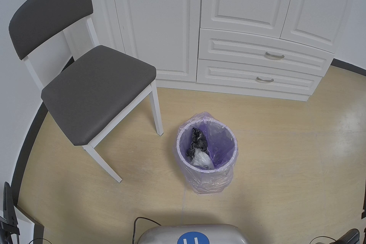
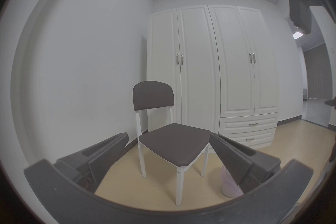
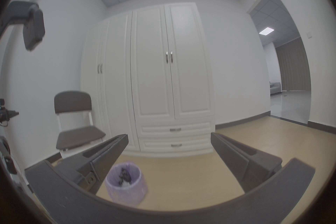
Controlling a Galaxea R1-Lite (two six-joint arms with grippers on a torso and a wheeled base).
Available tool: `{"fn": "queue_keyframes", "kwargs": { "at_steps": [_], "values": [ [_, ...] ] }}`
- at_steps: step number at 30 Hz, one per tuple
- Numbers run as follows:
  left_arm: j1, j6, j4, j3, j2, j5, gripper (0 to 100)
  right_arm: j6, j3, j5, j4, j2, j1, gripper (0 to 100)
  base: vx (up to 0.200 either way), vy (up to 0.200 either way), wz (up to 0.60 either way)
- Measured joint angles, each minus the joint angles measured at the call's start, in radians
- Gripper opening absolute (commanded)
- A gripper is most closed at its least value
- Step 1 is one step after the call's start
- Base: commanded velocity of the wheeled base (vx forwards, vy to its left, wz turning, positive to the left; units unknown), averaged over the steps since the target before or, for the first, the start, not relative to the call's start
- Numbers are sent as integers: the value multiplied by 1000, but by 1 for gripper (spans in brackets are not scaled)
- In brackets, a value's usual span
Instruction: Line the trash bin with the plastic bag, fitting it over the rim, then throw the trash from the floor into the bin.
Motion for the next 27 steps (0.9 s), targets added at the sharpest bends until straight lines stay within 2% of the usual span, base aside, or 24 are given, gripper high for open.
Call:
{"fn": "queue_keyframes", "kwargs": {
  "at_steps": [7, 14, 21, 27],
  "values": [
    [0, -14, -6, 23, 0, -1, 100, -56, 0, 37, 117, 0, 0, 100, 0, 0, 0],
    [0, -7, 34, 24, 0, -2, 100, -65, 0, 43, 234, 1, 0, 100, 0, 0, 0],
    [0, -7, 100, 25, 1, 4, 100, -70, 0, 55, 263, 1, 0, 100, 0, 0, 0],
    [0, -4, 180, 25, 1, 5, 100, -67, 0, 103, 267, 1, 0, 100, 0, 0, 0]
  ]
}}
